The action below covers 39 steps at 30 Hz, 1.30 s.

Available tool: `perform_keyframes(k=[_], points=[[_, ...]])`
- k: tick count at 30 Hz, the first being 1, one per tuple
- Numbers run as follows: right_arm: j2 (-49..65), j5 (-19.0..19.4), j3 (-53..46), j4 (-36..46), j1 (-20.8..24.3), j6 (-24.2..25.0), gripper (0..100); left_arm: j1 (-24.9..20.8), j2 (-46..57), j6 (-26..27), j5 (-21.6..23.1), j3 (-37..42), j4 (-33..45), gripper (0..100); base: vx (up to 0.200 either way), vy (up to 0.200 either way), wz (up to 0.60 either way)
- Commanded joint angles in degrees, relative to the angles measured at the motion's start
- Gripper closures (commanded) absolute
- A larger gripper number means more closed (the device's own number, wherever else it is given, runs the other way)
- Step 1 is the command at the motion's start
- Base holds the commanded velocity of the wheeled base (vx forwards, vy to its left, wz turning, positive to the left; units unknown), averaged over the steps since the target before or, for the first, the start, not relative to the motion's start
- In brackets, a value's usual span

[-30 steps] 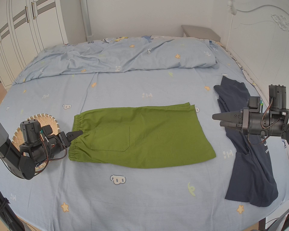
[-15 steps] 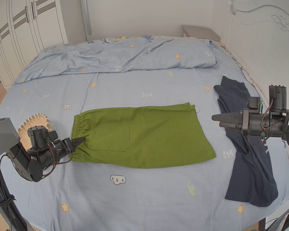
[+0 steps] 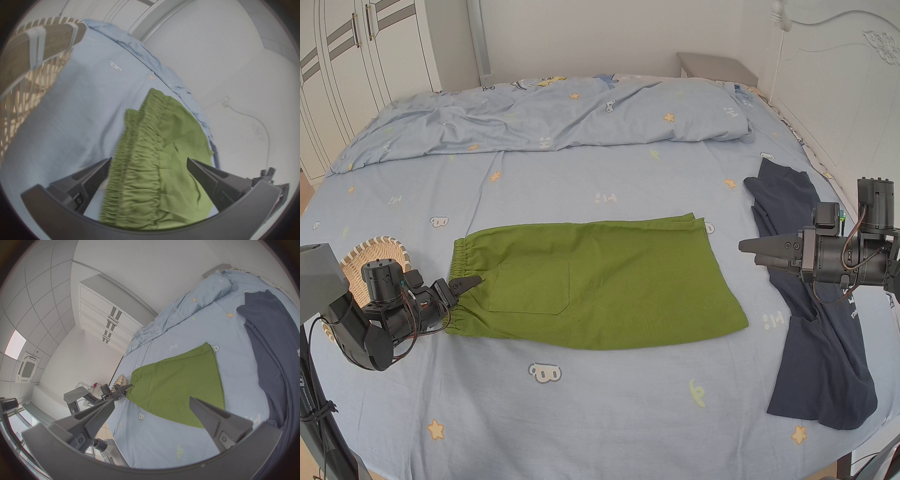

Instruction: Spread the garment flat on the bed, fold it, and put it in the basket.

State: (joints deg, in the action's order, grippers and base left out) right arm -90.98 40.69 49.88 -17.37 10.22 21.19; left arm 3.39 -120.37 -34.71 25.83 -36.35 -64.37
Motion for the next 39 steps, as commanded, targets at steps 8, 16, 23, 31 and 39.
perform_keyframes(k=[8,16,23,31,39], points=[[-0.5,-0.1,0.0,-0.1,-0.1,0.0,0,2.0,-3.7,-4.0,7.0,-4.3,0.1,0,0.0,0.0,0.0],[-3.5,-0.2,1.0,-0.1,-1.1,0.1,0,2.0,-3.0,-4.1,7.3,-4.9,1.0,100,0.0,0.0,0.0],[-6.7,-0.4,2.2,0.2,-2.7,0.2,0,2.1,-0.4,-5.6,10.1,-4.2,1.4,100,0.0,0.0,0.0],[-14.3,-0.6,5.0,0.9,-5.8,-0.4,0,2.0,5.2,-6.6,10.0,-7.2,12.1,100,0.0,0.0,0.0],[-22.9,-0.7,10.1,8.2,-9.2,-6.2,0,2.7,5.7,-6.4,10.1,-7.5,13.5,100,0.0,0.0,0.0]])
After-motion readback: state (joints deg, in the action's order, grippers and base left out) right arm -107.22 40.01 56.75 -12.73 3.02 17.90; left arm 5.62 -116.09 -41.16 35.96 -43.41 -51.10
